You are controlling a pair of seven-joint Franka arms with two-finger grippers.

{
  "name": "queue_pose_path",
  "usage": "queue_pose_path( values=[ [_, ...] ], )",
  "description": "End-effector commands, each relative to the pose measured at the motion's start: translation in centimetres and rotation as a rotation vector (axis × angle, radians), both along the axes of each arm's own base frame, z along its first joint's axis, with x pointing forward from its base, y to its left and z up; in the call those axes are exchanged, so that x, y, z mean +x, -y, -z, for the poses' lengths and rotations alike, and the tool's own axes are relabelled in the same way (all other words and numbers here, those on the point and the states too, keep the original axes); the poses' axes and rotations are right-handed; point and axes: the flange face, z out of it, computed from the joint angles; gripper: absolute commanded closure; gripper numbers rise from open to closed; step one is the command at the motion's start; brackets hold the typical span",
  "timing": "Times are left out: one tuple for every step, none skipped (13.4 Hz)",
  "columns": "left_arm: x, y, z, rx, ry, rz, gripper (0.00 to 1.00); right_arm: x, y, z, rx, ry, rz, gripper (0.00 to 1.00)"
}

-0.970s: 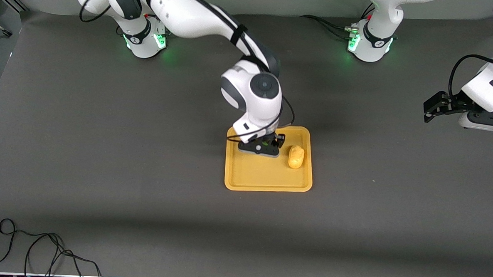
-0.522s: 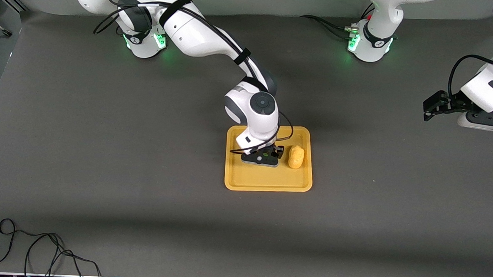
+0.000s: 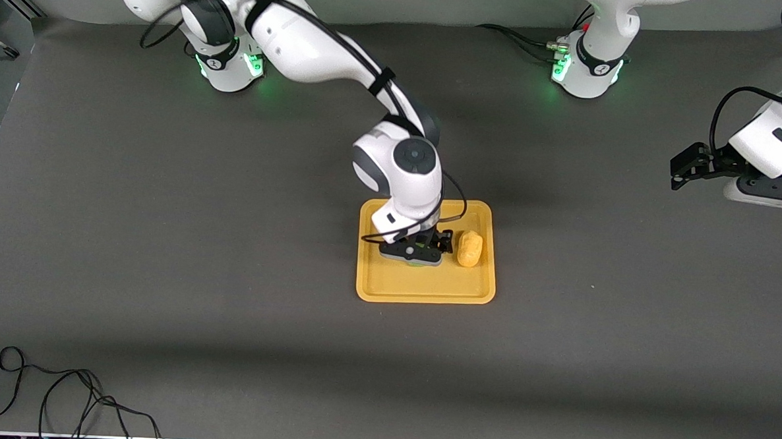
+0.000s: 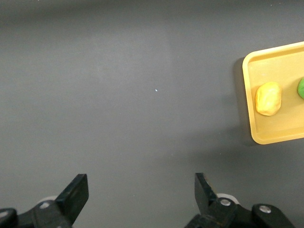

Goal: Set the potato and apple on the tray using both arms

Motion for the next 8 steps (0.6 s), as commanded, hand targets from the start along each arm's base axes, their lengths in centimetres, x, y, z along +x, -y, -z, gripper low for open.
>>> queue_pose_path(
  values=[
    [-0.5, -0.2, -0.6, 0.007, -0.001, 0.012, 0.01, -1.4, 1.5, -10.8, -0.019, -0.023, 0.04, 0.0],
    [-0.4, -0.2, -0.6, 0.006, 0.001, 0.012, 0.01, -2.0, 2.2, -14.0, -0.025, -0.036, 0.046, 0.0],
    [-0.4, -0.2, -0.6, 0.005, 0.0, 0.012, 0.01, -2.7, 3.3, -17.1, -0.029, -0.044, 0.047, 0.0],
    [-0.4, -0.2, -0.6, 0.003, 0.0, 0.012, 0.01, -2.9, 4.8, -19.9, -0.033, -0.044, 0.053, 0.0],
    [-0.4, -0.2, -0.4, 0.002, -0.006, 0.008, 0.01, -2.5, 7.2, -22.0, -0.05, -0.06, 0.065, 0.0],
    [-0.3, -0.1, -0.4, 0.002, -0.004, 0.01, 0.01, -2.2, 10.6, -24.1, -0.07, -0.085, 0.042, 0.0],
    [0.0, -0.1, -0.4, -0.001, -0.006, 0.011, 0.01, -1.5, 14.6, -25.8, -0.077, -0.1, 0.001, 0.0],
    [0.4, -0.1, -0.4, -0.002, -0.004, 0.013, 0.01, -0.8, 19.1, -27.2, -0.073, -0.112, -0.014, 0.0]
  ],
)
